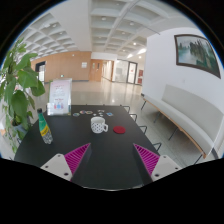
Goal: Pour water
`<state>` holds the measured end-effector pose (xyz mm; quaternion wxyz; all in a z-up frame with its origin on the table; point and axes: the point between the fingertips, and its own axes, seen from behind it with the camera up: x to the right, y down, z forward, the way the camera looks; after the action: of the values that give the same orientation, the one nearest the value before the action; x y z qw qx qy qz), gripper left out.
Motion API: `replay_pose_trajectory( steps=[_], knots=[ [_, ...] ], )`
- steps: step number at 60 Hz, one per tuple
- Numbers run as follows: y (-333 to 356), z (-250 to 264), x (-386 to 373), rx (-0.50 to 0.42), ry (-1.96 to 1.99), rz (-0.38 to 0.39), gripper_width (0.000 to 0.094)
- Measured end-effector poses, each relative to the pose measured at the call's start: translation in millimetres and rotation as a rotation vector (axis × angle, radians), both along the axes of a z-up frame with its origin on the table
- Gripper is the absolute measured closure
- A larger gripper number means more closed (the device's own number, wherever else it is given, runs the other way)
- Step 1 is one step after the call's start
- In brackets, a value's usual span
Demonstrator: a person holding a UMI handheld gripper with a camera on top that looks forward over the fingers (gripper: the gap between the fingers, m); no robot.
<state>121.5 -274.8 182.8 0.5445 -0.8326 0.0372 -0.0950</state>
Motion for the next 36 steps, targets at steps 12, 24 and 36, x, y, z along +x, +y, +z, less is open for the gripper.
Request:
replay_pose_trajectory(
  steps=[12,24,36],
  knots=[
    [-20.3,1.8,-6.7,-0.026,-0.031,-0.008,0.0075],
    [-27.2,-49.4,-74.0,-0.078,-0.003,0.071,0.0079],
    [14.7,-85.4,-190.9,-0.046,0.044,0.202,0.0077]
  ],
)
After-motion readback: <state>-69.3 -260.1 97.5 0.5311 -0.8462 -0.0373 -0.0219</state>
